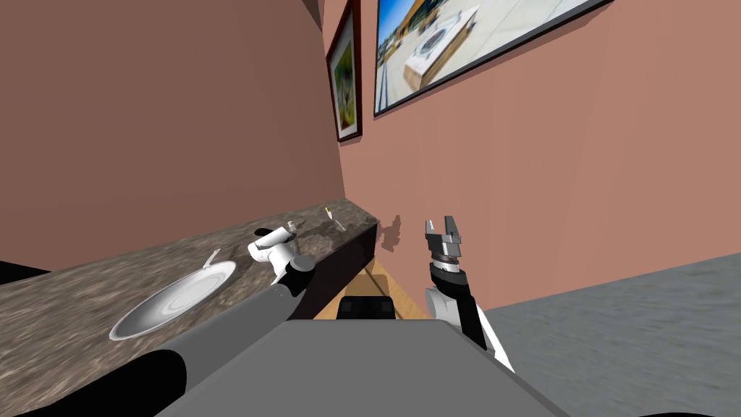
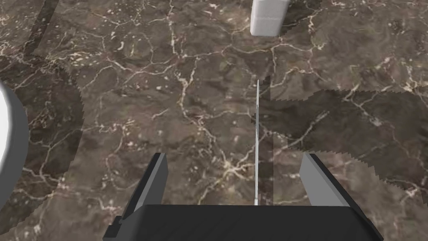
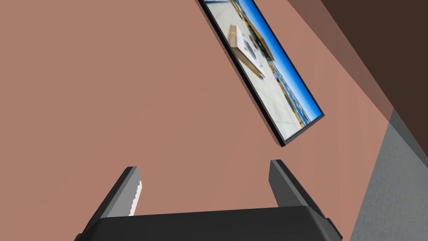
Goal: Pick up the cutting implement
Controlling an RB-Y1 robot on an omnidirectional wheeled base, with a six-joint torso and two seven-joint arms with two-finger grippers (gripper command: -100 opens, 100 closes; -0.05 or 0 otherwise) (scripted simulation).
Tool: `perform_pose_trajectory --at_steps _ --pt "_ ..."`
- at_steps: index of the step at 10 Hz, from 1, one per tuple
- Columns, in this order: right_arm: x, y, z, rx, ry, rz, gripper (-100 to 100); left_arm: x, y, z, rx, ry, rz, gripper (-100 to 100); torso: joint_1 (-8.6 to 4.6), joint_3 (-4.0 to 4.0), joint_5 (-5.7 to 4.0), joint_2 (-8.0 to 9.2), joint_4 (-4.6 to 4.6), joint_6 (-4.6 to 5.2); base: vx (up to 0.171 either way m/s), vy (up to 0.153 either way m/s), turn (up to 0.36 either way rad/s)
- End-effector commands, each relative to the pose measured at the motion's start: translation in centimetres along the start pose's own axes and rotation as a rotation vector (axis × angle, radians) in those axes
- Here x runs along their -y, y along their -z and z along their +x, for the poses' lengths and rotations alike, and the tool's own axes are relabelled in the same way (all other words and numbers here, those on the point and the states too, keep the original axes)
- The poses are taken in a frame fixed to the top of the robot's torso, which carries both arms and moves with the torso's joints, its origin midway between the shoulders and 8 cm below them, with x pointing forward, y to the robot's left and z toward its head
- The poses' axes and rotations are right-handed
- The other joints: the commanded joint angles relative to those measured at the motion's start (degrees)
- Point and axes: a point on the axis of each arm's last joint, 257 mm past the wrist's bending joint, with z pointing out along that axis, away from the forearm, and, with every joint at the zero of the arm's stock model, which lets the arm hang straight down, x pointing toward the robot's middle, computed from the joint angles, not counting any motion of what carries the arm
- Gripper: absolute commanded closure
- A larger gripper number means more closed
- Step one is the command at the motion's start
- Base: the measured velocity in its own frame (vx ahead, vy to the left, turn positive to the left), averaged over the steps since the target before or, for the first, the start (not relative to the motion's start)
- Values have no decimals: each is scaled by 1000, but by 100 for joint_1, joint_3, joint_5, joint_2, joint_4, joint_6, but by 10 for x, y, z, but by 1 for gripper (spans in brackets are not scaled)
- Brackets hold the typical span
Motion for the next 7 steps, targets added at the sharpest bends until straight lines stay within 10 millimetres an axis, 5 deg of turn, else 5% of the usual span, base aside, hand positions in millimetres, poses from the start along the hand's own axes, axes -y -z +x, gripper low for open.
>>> perform_pose_trajectory --at_steps 1,3,7 --pt "0 0 0 0 0 0 0 6 6 9 -10 13 14 -100 0 0 0 0 0 0 22 -61 -25" --pt "0 0 0 0 0 0 0 18 16 26 -30 33 43 -100 -6 -1 -1 -3 -1 1 35 -78 -35" --pt "0 0 0 0 0 0 0 -10 -7 -17 27 -20 -19 -100 43 11 11 20 3 -2 -31 28 30"
